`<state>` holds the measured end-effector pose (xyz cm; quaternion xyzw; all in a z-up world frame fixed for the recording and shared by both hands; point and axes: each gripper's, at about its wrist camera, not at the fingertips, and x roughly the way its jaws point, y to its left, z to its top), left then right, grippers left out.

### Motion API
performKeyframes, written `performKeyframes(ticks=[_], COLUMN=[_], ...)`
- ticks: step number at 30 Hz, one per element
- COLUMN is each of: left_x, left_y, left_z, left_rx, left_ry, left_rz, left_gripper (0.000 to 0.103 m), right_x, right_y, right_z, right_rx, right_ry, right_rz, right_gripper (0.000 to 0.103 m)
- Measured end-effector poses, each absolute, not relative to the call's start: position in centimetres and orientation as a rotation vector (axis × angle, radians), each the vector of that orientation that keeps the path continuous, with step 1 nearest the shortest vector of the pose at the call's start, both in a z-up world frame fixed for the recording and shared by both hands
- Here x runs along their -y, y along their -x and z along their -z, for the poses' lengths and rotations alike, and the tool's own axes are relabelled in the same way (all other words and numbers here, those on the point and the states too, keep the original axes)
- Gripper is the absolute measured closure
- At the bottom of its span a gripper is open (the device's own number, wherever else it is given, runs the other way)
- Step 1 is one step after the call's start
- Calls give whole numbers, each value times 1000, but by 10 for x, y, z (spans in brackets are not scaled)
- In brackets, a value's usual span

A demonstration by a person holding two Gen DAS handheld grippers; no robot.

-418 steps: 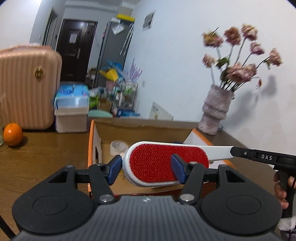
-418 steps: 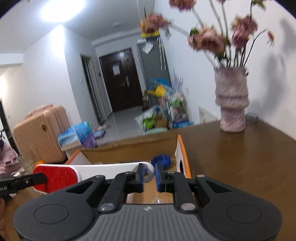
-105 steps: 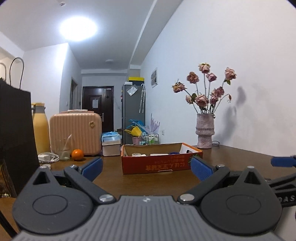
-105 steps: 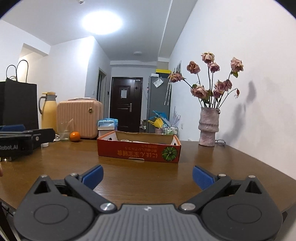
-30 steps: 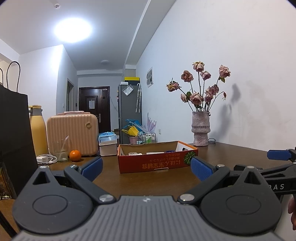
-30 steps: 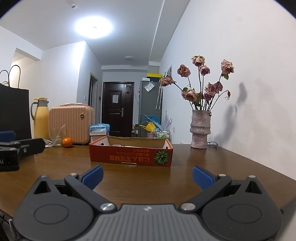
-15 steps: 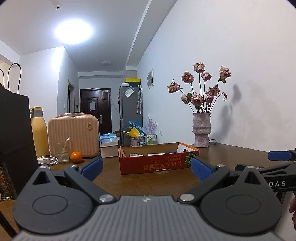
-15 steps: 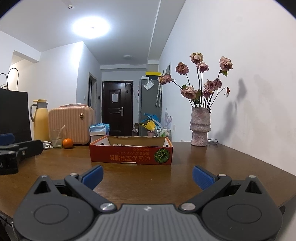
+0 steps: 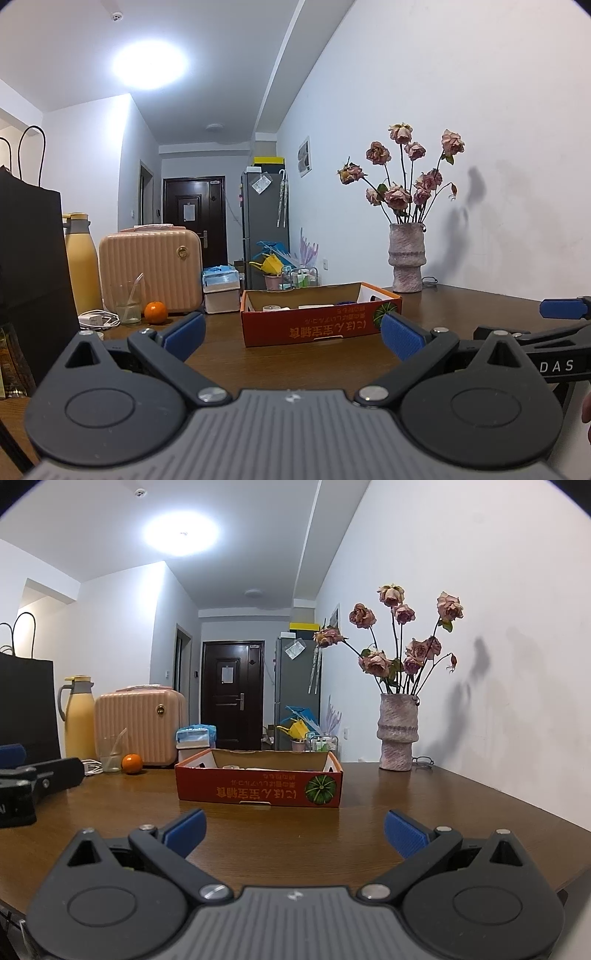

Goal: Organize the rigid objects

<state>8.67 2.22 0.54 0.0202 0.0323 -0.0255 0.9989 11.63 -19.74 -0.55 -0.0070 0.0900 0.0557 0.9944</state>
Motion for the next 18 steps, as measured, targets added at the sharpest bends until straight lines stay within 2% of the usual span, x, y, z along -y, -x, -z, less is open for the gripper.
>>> performKeyframes(ticks=[18], left_x=[-26], left_y=[-97], left_z=[3], left_rx=[-111], left_ry=[-11], left_rz=[23], left_gripper=[0], right_x=[199], right_y=[-122], right_z=[10], right_rx=[-199], right_ry=[10], right_rz=[-114], right_gripper=[0])
